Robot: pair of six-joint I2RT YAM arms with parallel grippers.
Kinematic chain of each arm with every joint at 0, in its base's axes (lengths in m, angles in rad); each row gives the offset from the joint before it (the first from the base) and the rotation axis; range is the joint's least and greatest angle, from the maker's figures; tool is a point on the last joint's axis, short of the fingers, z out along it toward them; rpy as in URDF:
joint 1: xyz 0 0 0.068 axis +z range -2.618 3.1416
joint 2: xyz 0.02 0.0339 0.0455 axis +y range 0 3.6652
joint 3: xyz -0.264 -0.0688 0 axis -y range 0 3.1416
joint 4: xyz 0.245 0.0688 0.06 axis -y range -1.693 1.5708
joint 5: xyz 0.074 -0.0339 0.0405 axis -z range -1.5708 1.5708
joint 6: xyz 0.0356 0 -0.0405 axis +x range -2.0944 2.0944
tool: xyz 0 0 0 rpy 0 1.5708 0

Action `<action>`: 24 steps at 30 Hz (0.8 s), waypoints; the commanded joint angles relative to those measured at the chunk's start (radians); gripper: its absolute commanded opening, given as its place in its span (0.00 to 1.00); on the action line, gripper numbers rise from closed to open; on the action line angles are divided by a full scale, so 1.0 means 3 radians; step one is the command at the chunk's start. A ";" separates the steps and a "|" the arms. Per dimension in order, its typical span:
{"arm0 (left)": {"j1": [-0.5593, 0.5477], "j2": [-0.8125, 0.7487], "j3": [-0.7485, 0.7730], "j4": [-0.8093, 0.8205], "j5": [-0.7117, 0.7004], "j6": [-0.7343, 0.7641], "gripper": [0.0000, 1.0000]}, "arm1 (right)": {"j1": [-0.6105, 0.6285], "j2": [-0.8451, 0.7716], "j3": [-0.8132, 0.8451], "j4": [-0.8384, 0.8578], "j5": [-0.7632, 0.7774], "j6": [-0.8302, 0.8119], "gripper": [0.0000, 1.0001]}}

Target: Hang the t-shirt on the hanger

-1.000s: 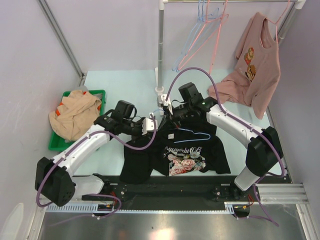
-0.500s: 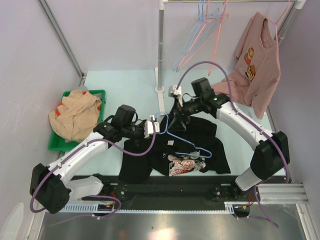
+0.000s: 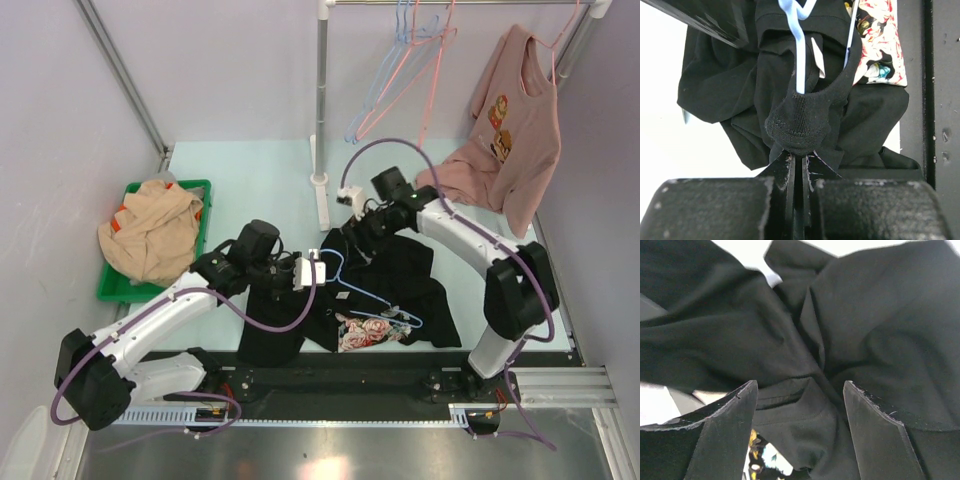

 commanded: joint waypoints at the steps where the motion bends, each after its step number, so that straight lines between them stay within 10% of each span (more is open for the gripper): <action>1: -0.0026 -0.0078 0.0026 0.0022 -0.0022 0.0082 0.00 | 0.0205 0.0160 0.0094 -0.0122 0.0577 0.0085 0.73; 13: 0.0000 -0.0114 -0.0015 0.0048 -0.0109 -0.0204 0.00 | 0.0354 0.0524 0.0094 -0.0270 0.1053 -0.0064 0.53; 24: 0.0363 -0.0533 -0.0266 0.0231 -0.0103 -0.0720 0.00 | 0.0068 0.0166 0.0089 -0.0725 0.1058 -0.0135 0.00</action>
